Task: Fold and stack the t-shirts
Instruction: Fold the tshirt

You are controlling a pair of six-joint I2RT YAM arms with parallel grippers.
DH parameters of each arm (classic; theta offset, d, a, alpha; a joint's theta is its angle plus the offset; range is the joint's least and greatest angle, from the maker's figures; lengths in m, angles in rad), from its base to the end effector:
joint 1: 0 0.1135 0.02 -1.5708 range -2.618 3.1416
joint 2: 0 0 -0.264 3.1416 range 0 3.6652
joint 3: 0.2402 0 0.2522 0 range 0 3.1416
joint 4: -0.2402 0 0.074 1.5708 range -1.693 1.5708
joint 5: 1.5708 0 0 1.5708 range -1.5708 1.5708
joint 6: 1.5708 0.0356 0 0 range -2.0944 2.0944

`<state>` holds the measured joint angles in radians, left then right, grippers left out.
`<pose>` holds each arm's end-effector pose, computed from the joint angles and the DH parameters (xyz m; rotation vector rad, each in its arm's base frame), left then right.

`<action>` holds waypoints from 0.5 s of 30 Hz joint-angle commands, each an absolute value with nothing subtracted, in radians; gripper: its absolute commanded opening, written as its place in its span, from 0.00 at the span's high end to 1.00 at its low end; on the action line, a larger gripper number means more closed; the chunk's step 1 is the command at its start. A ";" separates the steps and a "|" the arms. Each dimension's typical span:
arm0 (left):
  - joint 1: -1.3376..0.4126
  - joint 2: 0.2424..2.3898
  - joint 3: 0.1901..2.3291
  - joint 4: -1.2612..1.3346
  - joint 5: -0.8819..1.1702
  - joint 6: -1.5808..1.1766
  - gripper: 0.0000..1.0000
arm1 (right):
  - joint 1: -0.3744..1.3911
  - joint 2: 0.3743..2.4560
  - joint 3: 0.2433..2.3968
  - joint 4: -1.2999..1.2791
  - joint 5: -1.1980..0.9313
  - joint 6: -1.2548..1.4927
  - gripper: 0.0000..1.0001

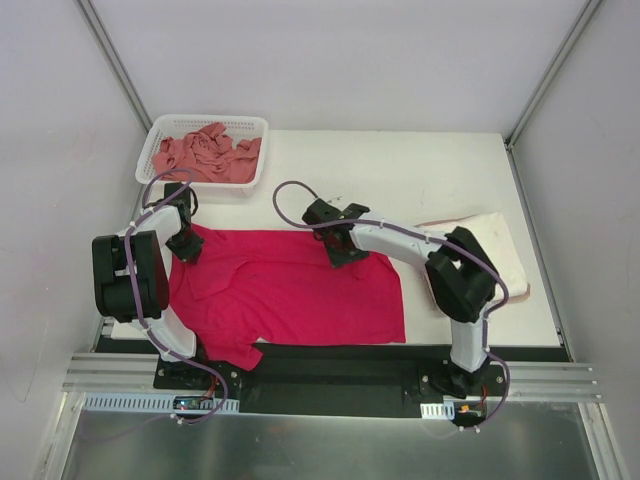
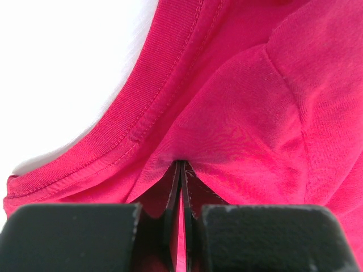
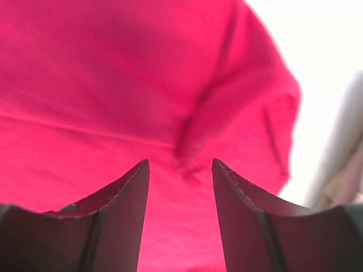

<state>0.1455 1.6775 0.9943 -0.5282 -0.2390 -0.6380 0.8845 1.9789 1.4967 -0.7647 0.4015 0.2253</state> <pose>0.3096 0.0539 0.1662 -1.0972 2.5002 0.1970 0.2665 0.3034 0.1942 -0.7742 2.5355 -0.2302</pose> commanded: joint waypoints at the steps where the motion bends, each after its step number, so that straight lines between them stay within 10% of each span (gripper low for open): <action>1: 0.152 1.695 0.997 -0.531 -0.219 -0.626 1.00 | 0.870 1.786 1.419 -0.732 0.480 0.148 0.48; 15: 0.152 1.698 0.999 -0.531 -0.215 -0.629 1.00 | 0.716 1.788 1.311 -0.626 0.286 0.014 0.61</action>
<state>0.1455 1.6775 0.9943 -0.5278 -0.2386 -0.6380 0.7284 1.7386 1.2789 -0.6662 0.3660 0.0612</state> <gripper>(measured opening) 0.003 0.393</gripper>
